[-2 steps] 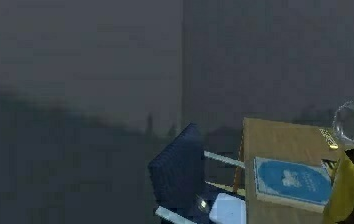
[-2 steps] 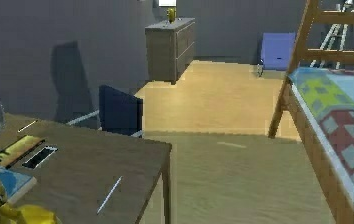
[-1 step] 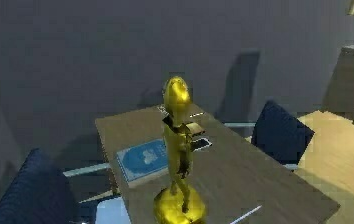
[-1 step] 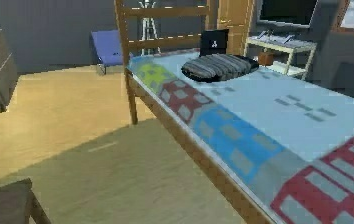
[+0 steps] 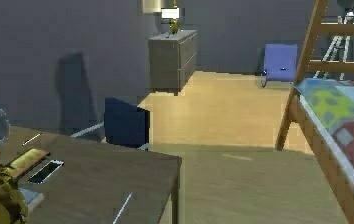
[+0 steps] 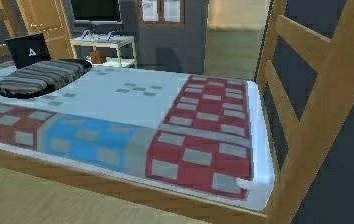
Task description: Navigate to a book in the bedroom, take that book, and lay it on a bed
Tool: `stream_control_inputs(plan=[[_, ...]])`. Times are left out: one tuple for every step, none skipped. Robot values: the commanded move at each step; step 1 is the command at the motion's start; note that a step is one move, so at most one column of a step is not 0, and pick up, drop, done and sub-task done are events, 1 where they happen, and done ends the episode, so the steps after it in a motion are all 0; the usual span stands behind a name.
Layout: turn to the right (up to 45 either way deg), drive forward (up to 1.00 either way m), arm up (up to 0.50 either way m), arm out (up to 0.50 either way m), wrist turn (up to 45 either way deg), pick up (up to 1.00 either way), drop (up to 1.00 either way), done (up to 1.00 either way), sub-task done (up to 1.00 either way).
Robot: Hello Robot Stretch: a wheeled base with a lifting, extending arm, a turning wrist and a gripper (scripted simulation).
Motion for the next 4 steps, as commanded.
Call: stream_control_inputs(plan=[[30.0, 0.00, 0.00, 0.00, 0.0, 0.00, 0.00, 0.00, 0.00], [0.0, 0.10, 0.00, 0.00, 0.0, 0.00, 0.00, 0.00, 0.00], [-45.0, 0.00, 0.00, 0.00, 0.0, 0.00, 0.00, 0.00, 0.00], [-45.0, 0.00, 0.00, 0.00, 0.0, 0.00, 0.00, 0.00, 0.00]])
